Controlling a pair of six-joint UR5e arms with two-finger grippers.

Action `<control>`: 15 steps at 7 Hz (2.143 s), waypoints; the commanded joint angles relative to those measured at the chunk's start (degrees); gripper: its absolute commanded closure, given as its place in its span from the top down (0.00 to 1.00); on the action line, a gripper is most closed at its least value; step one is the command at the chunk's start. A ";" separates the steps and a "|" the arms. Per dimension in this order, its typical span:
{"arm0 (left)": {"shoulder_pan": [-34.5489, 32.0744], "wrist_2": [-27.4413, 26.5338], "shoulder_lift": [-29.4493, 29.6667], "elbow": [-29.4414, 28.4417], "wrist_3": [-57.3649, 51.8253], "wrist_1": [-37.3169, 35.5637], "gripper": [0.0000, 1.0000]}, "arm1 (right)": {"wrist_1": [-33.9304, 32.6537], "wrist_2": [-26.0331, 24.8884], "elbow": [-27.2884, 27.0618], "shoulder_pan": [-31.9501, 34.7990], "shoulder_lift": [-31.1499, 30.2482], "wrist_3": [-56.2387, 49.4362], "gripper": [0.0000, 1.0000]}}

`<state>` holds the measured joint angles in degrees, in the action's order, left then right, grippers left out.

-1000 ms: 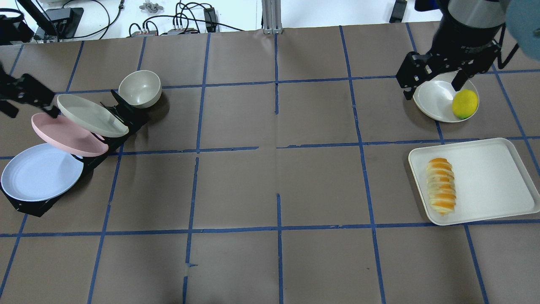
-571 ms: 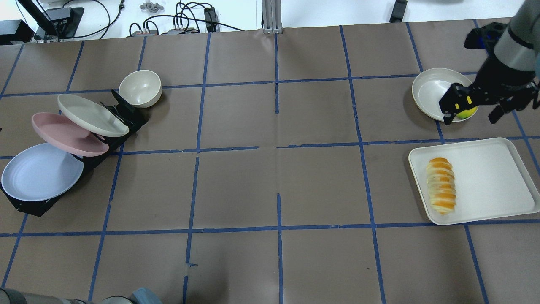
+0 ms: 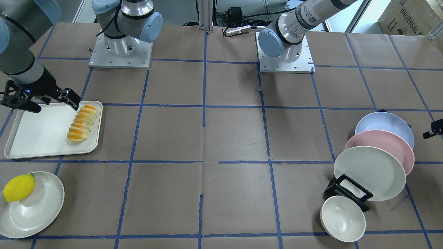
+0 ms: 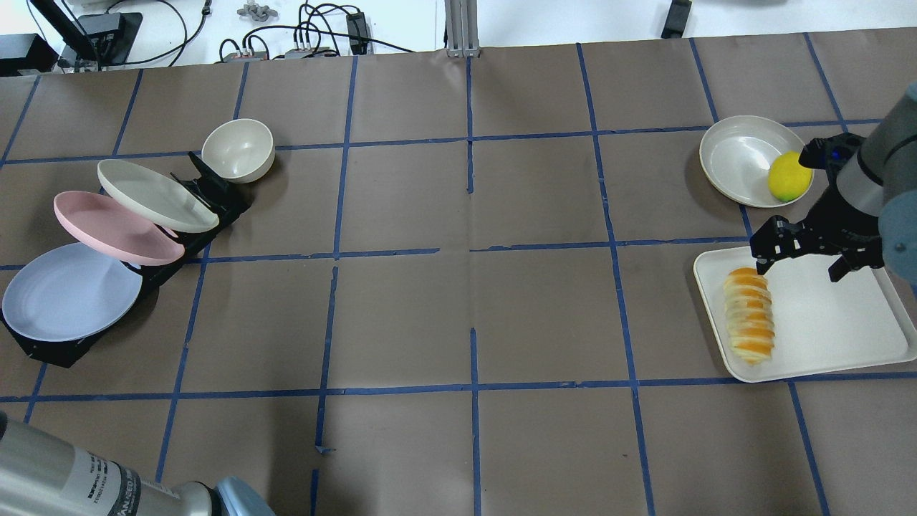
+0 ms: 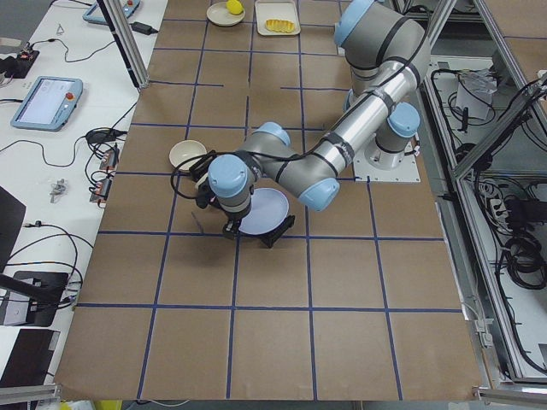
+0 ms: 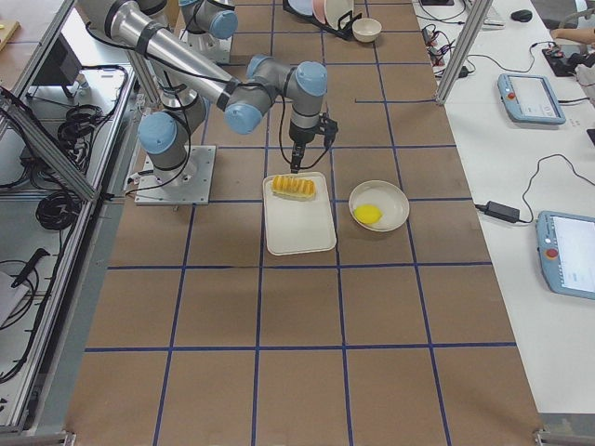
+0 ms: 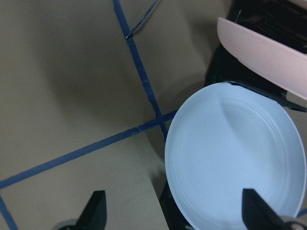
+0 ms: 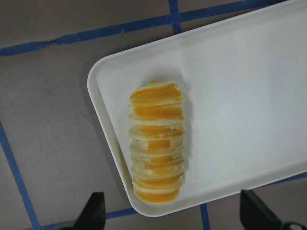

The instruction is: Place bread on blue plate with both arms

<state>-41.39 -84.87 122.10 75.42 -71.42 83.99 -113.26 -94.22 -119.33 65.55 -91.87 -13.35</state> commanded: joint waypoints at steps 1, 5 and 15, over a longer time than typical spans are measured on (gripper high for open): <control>-2.10 0.23 4.53 0.08 -0.39 -0.05 1.00 | -10.53 0.00 -7.81 -0.60 1.50 0.25 1.00; -2.38 0.32 7.36 0.08 -0.30 -0.76 0.03 | -20.49 0.00 -9.95 -0.77 7.30 0.34 0.99; -2.90 -3.99 -19.78 0.16 7.22 23.22 0.02 | -29.04 -1.23 -10.22 -0.69 14.27 -3.60 0.18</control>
<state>-43.88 -89.10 104.90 74.95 -67.54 104.51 -142.12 -95.32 -129.53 64.77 -77.29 -15.62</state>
